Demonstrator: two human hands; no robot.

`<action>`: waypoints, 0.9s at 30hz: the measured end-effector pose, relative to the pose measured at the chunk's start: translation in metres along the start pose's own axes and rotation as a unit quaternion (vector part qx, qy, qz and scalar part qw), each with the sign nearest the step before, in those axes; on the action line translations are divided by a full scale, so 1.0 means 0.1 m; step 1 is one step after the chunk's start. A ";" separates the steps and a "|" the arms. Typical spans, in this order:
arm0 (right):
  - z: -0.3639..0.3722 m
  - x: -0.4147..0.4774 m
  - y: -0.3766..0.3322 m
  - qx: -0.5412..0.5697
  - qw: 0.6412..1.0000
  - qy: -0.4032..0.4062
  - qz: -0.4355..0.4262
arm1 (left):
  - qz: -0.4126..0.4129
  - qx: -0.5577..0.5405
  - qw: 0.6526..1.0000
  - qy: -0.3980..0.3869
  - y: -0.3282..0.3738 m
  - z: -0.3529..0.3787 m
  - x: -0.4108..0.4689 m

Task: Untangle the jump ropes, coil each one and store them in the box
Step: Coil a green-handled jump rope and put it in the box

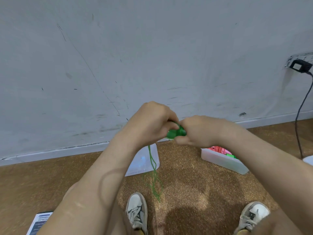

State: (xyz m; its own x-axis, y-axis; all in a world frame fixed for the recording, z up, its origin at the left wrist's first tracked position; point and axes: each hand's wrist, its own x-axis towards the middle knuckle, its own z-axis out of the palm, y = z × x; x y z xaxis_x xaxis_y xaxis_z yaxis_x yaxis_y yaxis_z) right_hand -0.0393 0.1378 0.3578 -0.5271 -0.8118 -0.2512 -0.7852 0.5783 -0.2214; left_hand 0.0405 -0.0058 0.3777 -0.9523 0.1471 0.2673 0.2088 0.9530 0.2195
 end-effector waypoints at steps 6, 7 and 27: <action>-0.02 -0.06 -0.09 -0.089 0.988 0.119 -0.037 | -0.186 -0.258 0.946 -0.058 -0.14 -0.05 0.01; -0.02 -0.07 -0.09 -0.091 0.985 0.137 -0.047 | -0.195 -0.299 0.932 -0.058 -0.15 -0.07 0.01; -0.05 -0.05 -0.07 0.291 0.910 0.268 -0.124 | -0.278 -0.664 0.693 -0.047 -0.36 0.09 0.06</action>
State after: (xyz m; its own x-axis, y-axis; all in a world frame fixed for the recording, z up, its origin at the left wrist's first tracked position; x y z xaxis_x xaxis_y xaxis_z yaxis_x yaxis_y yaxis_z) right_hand -0.0329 0.1373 0.3657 -0.5614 -0.7565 0.3356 -0.6793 0.1896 -0.7089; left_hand 0.0255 -0.0372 0.3627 -0.9650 -0.0687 -0.2530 -0.2346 -0.2041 0.9504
